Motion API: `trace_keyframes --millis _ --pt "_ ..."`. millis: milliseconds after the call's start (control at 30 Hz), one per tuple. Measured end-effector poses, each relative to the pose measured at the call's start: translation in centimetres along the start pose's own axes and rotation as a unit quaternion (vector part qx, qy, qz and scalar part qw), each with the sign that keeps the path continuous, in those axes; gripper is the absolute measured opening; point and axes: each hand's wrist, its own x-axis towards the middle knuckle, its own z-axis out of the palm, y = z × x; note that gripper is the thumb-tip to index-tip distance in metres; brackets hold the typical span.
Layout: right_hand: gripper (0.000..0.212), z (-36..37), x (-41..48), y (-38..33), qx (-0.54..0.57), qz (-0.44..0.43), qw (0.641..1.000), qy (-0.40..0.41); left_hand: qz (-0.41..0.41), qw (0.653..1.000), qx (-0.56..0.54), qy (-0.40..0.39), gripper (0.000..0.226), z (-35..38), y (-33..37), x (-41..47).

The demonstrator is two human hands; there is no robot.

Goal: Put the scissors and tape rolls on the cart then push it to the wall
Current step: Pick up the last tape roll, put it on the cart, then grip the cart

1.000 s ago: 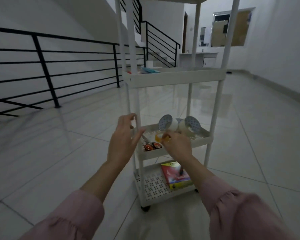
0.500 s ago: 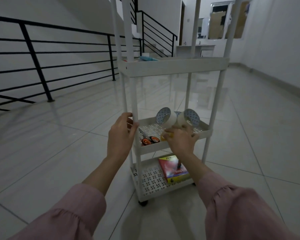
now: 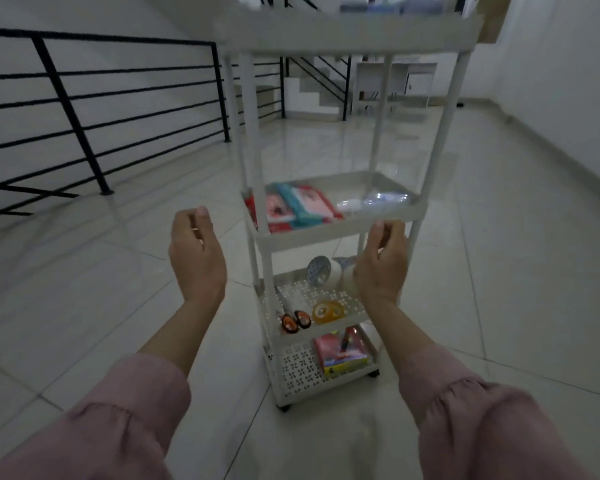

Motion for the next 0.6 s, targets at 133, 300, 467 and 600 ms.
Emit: trace_keyframes --millis 133,300,467,600 --pt "0.028 -2.2 3.8 -7.1 -0.035 0.04 0.999 -0.001 -0.008 0.998 0.026 -0.053 0.032 -0.7 7.9 4.1" --pt "0.027 -4.6 8.7 -16.5 -0.075 0.076 0.994 -0.006 -0.025 0.997 0.037 -0.068 0.031 -1.8 17.2 9.1" --pt "0.031 -6.9 13.6 -25.5 -0.124 0.102 0.987 0.02 -0.051 0.99 0.072 -0.108 0.029 -3.6 25.2 14.8" --pt "0.031 -7.6 18.4 -32.6 -0.174 0.082 0.979 -0.064 -0.051 0.959 0.121 -0.251 0.03 -4.1 31.0 20.1"
